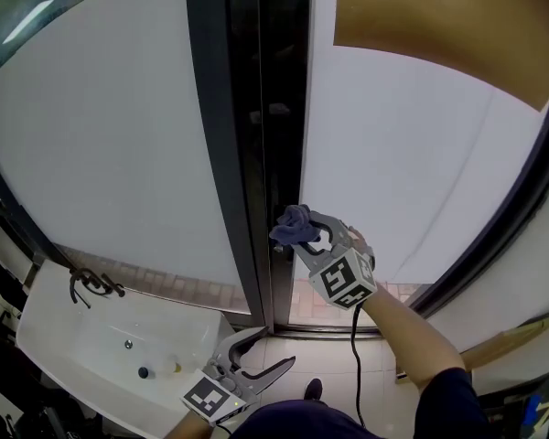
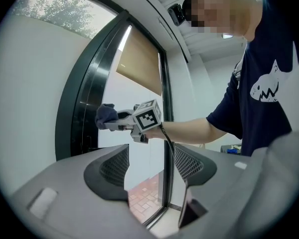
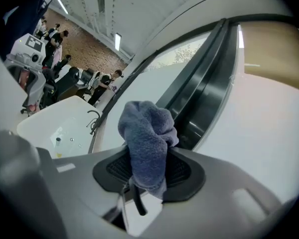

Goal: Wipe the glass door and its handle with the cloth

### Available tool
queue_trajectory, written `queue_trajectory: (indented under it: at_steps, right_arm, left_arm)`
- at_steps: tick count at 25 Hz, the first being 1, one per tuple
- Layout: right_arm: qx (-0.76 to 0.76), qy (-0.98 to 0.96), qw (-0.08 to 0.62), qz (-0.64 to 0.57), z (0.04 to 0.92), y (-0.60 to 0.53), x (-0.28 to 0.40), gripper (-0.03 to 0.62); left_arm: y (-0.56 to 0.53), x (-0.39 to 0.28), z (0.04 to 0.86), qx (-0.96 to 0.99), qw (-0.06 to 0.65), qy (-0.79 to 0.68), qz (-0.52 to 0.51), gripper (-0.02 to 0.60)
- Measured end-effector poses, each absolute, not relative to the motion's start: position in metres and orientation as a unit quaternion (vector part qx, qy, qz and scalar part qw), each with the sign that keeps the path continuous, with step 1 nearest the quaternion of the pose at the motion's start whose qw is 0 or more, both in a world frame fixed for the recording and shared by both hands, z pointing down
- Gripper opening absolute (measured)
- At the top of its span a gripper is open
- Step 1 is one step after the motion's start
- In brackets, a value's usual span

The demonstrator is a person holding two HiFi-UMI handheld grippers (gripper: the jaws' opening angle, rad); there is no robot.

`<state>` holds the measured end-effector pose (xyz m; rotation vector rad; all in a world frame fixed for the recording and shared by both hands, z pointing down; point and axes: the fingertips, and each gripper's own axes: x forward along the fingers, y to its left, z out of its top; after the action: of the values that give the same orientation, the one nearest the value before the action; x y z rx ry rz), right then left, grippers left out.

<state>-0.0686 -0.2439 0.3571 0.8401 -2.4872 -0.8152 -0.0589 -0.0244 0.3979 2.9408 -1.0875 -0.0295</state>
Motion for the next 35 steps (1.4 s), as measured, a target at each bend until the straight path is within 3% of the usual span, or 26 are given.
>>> queue_trajectory:
  at_steps: [7, 17, 25, 35]
  right_arm:
    - [0.283, -0.862, 0.244, -0.343, 0.369, -0.305, -0.108, 0.155]
    - [0.257, -0.871, 0.278, -0.313, 0.417, -0.338, -0.123, 0.147]
    - [0.178, -0.907, 0.328, -0.194, 0.468, -0.319, -0.122, 0.147]
    - [0.189, -0.905, 0.342, -0.169, 0.473, -0.315, -0.094, 0.146]
  left_arm:
    - [-0.054, -0.058, 0.412, 0.933, 0.029, -0.358, -0.007, 0.279]
    - [-0.076, -0.066, 0.430, 0.929, 0.058, -0.365, 0.007, 0.279]
    - [-0.078, -0.056, 0.435, 0.934, 0.056, -0.352, 0.010, 0.275]
    - [-0.071, -0.043, 0.436, 0.936, 0.061, -0.348, 0.008, 0.275]
